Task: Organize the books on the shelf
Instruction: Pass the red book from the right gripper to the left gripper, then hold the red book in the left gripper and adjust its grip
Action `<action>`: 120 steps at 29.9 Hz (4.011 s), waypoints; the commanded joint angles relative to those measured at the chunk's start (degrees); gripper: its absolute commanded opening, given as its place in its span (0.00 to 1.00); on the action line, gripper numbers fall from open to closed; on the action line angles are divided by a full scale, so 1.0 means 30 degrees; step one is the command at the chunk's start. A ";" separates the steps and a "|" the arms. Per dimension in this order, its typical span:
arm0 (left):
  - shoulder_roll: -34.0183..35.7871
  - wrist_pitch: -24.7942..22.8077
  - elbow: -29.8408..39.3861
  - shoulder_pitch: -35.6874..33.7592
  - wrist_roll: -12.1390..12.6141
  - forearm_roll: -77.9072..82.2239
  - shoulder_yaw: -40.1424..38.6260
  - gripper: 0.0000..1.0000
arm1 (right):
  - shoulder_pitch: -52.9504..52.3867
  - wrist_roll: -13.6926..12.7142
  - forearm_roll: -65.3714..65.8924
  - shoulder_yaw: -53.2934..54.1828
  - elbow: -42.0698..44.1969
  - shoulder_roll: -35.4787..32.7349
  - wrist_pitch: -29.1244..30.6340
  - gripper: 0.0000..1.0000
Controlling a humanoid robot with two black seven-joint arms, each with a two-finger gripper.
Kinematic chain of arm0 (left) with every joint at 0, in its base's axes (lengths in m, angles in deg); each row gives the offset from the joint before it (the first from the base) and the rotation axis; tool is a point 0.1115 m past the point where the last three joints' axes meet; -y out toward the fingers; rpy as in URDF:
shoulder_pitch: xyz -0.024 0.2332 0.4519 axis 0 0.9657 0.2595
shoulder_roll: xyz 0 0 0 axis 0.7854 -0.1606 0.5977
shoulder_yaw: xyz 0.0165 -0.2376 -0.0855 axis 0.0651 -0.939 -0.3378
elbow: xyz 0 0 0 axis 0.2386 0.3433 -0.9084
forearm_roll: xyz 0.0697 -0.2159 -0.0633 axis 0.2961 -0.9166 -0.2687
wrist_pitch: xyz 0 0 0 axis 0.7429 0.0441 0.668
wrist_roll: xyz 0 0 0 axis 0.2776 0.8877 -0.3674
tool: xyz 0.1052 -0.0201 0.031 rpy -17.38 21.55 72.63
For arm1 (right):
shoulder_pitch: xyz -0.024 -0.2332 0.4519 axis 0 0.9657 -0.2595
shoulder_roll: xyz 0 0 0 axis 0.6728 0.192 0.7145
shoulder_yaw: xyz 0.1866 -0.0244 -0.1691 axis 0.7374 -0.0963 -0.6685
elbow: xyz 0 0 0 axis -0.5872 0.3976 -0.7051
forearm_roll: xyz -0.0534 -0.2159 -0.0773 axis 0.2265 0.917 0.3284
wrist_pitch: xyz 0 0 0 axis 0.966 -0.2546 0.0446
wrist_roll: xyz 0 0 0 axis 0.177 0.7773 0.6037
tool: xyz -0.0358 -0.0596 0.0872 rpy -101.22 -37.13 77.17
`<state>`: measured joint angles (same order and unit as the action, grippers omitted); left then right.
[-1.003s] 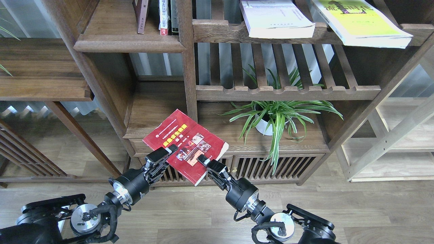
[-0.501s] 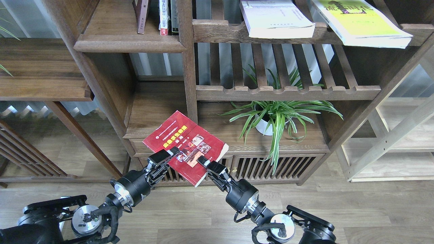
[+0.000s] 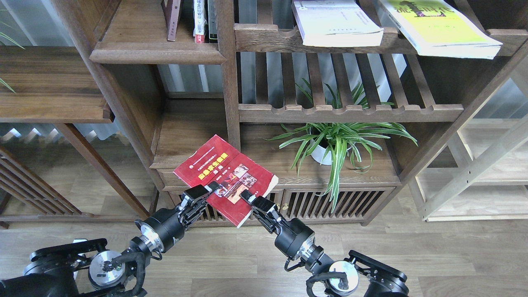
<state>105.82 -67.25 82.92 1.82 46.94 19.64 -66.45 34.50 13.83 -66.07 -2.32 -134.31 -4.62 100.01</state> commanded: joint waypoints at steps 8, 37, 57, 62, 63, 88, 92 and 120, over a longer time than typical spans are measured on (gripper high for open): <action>-0.0018 0.0000 0.0024 0.0040 -0.0018 0.0001 -0.0002 0.28 | 0.0071 -0.0004 0.0064 0.0000 0.0005 0.0000 0.0000 0.04; -0.0399 0.0000 0.0024 0.0333 0.0011 -0.0029 -0.0002 0.13 | 0.1360 -0.0004 0.0885 0.0088 0.0064 0.0000 0.0000 0.28; -0.0194 0.0000 0.0258 0.0567 0.0011 0.0206 -0.0002 0.12 | 0.0600 -0.0033 0.0972 0.0352 0.0122 0.0000 0.0000 0.36; -0.0047 0.0000 0.0258 0.0655 0.0011 0.0206 -0.0002 0.10 | 0.0540 -0.0033 0.1353 0.0760 0.0151 0.0000 0.0000 0.79; -0.0018 0.0000 0.0258 0.0713 0.0011 0.0206 -0.0002 0.10 | 0.0540 -0.0033 0.1382 0.0936 0.0151 0.0000 0.0000 0.82; 0.2003 0.0000 0.0083 0.1652 0.0040 0.1433 -0.0617 0.09 | 0.0569 0.0142 0.1471 0.2695 0.3403 0.0000 0.0000 0.99; 0.2733 0.0000 0.0053 0.1476 -0.0018 0.2168 -0.0414 0.08 | 0.0540 0.0142 0.1471 0.2695 0.3403 0.0000 0.0000 0.99; -0.0158 0.0000 -0.6356 0.1941 0.0304 0.6151 -0.5586 0.03 | 0.0540 0.0201 0.1471 0.2695 0.3433 0.0000 0.0000 0.99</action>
<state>110.24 -67.25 69.44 6.59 47.86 37.32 -75.99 36.11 14.34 -61.64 5.77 -124.03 -4.61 100.01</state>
